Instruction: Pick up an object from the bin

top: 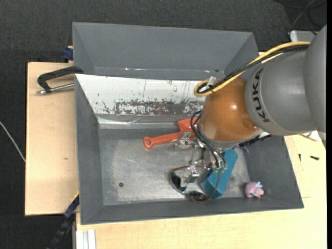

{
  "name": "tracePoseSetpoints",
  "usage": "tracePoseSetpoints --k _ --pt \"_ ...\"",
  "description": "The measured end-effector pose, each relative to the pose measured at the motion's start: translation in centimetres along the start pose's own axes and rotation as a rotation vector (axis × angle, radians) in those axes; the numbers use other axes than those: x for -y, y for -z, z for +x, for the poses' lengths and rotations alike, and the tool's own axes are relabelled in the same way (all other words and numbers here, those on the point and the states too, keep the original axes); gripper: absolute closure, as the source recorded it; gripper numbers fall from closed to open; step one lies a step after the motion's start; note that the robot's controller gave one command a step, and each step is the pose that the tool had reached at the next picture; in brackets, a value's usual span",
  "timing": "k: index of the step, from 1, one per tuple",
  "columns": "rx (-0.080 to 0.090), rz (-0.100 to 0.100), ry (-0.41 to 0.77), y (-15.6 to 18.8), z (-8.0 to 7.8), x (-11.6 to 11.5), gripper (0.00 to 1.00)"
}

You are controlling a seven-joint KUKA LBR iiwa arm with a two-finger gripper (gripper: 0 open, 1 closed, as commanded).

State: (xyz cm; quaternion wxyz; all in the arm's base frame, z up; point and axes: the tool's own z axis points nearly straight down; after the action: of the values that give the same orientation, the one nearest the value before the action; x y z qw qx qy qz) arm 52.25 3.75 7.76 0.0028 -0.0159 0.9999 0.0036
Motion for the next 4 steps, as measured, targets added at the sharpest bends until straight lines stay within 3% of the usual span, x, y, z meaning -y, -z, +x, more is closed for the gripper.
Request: tracePoseSetpoints --k 1,2,3,4 --pt "-0.004 0.009 -0.09 0.7 1.0 3.7 0.0" --pt "-0.004 0.006 0.099 1.2 3.4 15.1 1.0" --pt "-0.004 0.006 0.099 1.2 3.4 15.0 1.0" --pt "-0.001 0.007 0.098 11.9 2.0 14.6 1.0"
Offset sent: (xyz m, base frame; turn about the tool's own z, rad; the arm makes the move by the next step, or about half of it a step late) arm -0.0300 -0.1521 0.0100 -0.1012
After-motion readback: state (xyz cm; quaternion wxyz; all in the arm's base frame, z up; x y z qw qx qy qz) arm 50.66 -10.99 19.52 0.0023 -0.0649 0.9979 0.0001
